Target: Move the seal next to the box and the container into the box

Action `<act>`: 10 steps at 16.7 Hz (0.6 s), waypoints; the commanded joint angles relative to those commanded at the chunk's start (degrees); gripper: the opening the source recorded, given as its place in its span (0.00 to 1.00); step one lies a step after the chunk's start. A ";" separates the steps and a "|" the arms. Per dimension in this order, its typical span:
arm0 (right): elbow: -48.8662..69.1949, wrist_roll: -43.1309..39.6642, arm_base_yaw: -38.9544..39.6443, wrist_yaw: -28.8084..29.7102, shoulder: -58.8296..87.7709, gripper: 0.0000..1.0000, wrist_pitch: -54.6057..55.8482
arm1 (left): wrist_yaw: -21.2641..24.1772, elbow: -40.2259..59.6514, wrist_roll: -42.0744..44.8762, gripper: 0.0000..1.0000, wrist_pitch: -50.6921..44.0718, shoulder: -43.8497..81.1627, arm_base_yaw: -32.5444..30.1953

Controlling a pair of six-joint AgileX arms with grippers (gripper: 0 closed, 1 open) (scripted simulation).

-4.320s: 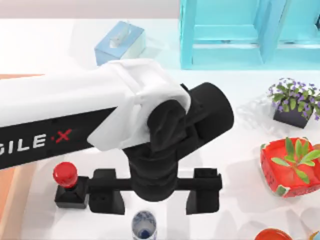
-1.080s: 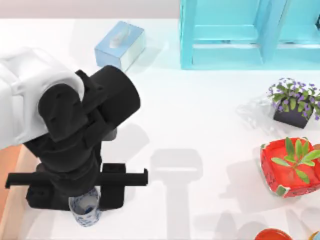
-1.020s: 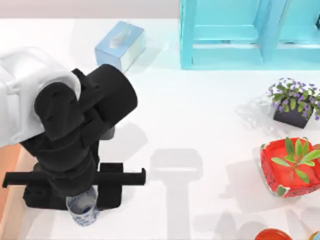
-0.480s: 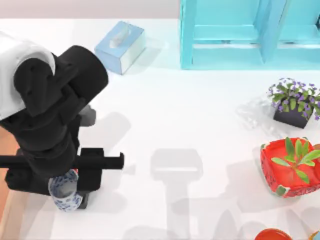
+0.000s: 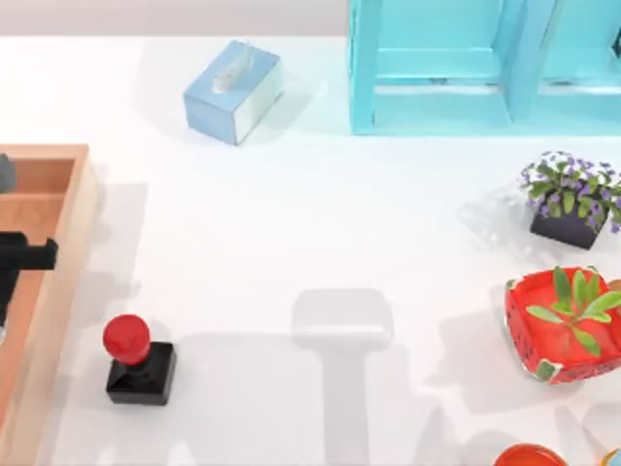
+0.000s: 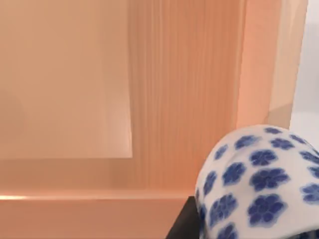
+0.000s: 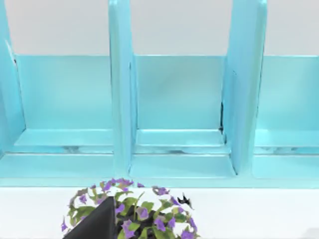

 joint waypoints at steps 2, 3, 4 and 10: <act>0.00 0.00 0.00 0.00 0.00 1.00 0.00 | 0.05 -0.30 9.24 0.00 0.42 -0.03 9.16; 0.00 0.00 0.00 0.00 0.00 1.00 0.00 | 0.05 -0.59 13.26 0.00 0.68 -0.07 13.16; 0.00 0.00 0.00 0.00 0.00 1.00 0.00 | 0.05 -0.94 16.74 0.00 0.95 -0.12 16.63; 0.00 0.00 0.00 0.00 0.00 1.00 0.00 | -0.04 -2.41 25.04 0.00 1.90 -0.29 24.92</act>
